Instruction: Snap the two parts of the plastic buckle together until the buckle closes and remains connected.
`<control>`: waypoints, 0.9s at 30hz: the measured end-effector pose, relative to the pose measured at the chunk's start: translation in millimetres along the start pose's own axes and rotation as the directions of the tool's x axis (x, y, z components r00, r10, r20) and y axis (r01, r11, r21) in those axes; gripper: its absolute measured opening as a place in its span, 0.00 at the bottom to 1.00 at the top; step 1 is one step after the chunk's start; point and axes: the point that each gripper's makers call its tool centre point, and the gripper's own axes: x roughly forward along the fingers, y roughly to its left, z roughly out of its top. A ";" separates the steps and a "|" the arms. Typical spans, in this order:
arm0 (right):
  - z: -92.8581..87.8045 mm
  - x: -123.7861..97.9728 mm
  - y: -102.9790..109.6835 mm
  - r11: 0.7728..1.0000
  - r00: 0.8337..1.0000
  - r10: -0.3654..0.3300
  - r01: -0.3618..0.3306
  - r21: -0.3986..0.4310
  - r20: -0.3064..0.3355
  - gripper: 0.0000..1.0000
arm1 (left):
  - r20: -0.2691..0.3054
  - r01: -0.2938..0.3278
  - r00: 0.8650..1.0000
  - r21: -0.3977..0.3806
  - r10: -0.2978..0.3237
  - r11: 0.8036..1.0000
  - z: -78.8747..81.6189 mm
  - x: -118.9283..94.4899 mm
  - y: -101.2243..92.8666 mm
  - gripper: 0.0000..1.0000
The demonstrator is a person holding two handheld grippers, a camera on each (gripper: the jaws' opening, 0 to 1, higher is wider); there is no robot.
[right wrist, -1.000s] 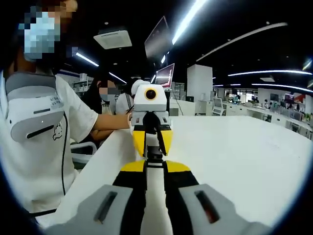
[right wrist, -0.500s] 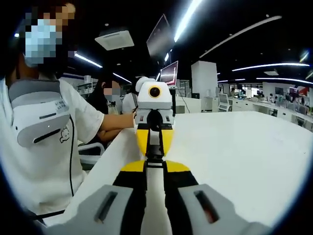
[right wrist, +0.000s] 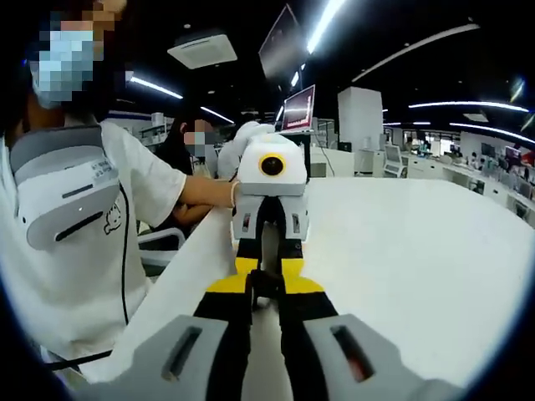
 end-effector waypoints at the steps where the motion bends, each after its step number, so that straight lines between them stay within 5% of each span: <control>1: -1.2 -3.0 -0.7 1.000 1.000 -0.007 0.007 0.002 -0.007 0.11 | -0.004 -0.017 1.000 -0.004 0.017 1.000 -0.9 -2.1 3.4 0.10; 14: -20.5 -11.2 -4.8 0.999 0.998 -0.040 0.042 0.031 -0.049 0.11 | 0.014 -0.050 0.999 0.008 0.050 0.999 9.3 -8.6 5.8 0.10; 22: -37.0 -2.3 -3.0 0.999 0.991 -0.035 0.040 0.032 -0.129 0.10 | -0.065 -0.076 0.995 0.053 0.080 0.996 -3.6 -7.7 4.2 0.10; 27: -39.6 -2.0 -4.0 0.997 0.990 -0.039 0.047 0.056 -0.135 0.10 | -0.067 -0.085 0.994 0.035 0.087 0.996 -1.7 -11.6 4.2 0.10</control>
